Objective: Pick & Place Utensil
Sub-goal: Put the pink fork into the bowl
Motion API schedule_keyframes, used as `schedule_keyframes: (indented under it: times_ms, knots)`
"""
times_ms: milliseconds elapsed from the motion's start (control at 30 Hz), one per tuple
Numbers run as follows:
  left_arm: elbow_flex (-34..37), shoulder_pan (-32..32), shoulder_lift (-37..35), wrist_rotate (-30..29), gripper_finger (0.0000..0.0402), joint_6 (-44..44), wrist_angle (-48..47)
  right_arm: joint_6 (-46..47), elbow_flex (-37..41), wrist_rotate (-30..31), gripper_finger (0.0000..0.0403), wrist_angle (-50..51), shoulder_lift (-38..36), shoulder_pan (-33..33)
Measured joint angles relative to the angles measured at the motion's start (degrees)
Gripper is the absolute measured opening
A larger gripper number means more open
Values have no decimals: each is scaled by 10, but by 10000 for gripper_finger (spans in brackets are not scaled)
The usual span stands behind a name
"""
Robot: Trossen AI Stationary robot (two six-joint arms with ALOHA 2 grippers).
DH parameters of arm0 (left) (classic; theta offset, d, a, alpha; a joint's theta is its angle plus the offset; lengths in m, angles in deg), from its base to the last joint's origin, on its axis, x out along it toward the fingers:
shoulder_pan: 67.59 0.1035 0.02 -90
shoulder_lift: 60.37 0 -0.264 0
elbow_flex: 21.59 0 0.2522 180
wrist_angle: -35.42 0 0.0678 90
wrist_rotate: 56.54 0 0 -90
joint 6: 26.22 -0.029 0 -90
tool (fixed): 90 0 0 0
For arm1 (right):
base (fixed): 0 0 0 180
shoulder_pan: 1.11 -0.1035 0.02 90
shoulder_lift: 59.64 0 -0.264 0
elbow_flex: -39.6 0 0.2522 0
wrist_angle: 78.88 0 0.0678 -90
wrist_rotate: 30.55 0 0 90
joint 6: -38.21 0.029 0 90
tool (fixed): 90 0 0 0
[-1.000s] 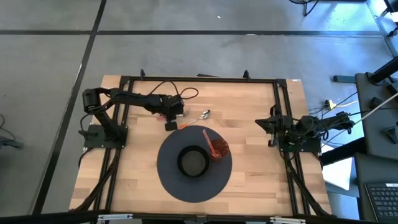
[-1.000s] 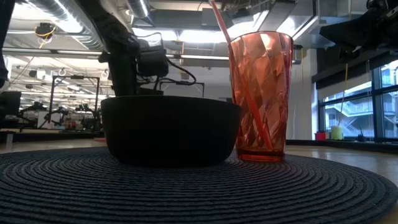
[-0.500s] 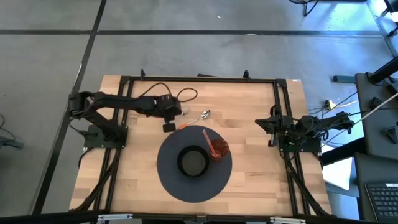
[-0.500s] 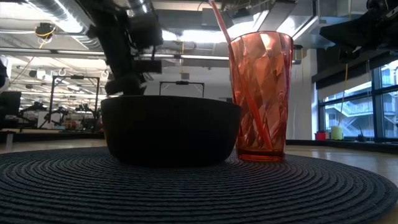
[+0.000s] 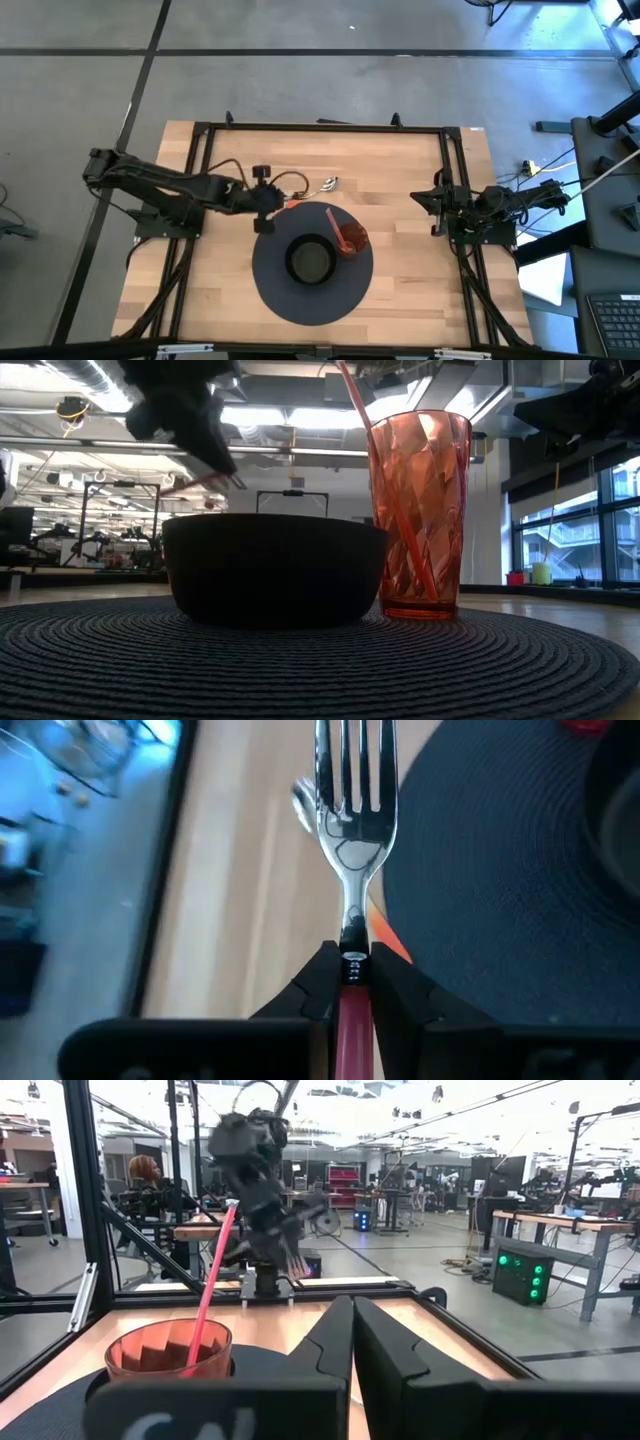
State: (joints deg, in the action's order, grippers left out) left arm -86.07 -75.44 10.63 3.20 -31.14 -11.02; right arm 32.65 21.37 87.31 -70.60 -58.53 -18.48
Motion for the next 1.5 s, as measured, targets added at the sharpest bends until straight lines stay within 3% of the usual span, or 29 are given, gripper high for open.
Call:
schedule_keyframes:
  times_ms: [300,533,933,1100,1500]
  knots:
    - [-85,-127,29,-102,30,10,-44,5,0,0,14,0,0,0]
    - [-177,-187,131,-157,30,-26,-80,6,0,0,14,1,0,0]
    - [-324,-244,337,-170,30,-15,-232,6,0,0,14,2,0,0]
    - [-350,-248,376,-130,30,-28,-251,8,0,0,14,2,0,0]
    - [-378,-219,447,-127,29,-84,-325,6,0,0,14,3,0,0]
